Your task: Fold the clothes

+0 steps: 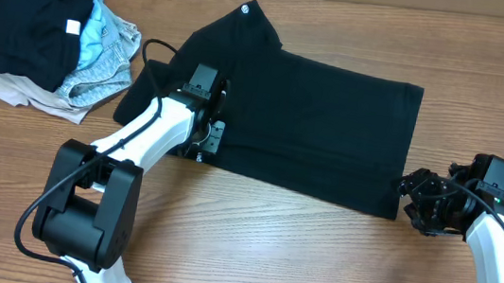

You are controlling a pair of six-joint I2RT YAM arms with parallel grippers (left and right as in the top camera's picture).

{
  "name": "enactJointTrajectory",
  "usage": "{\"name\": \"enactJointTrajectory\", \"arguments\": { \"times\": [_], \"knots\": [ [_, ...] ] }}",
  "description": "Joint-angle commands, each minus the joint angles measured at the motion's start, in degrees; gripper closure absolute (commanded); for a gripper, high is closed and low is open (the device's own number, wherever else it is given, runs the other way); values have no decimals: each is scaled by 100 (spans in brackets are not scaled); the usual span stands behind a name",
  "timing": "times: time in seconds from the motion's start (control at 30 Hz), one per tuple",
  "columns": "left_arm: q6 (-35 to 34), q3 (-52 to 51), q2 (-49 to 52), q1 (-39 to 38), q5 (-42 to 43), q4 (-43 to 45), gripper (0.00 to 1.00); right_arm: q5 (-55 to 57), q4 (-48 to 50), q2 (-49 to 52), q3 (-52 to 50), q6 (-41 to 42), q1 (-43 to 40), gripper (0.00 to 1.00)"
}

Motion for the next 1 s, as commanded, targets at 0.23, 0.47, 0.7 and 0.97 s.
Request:
{"name": "enactJointTrajectory", "arguments": {
  "times": [0.23,0.47,0.7,0.97],
  "knots": [
    [-61,17,24,33,120,-107,67,-24,2,7,122,-37,31,33],
    [-66,-46,24,33,326,-72,88,-24,9,7,122,-37,31,33],
    [-254,103,22,33,302,83,96,-26,4,7,122,-37,31,32],
    [-188,1108,20,20,415,-1012,71,-26,-35,7,122,-37,31,32]
  ]
}}
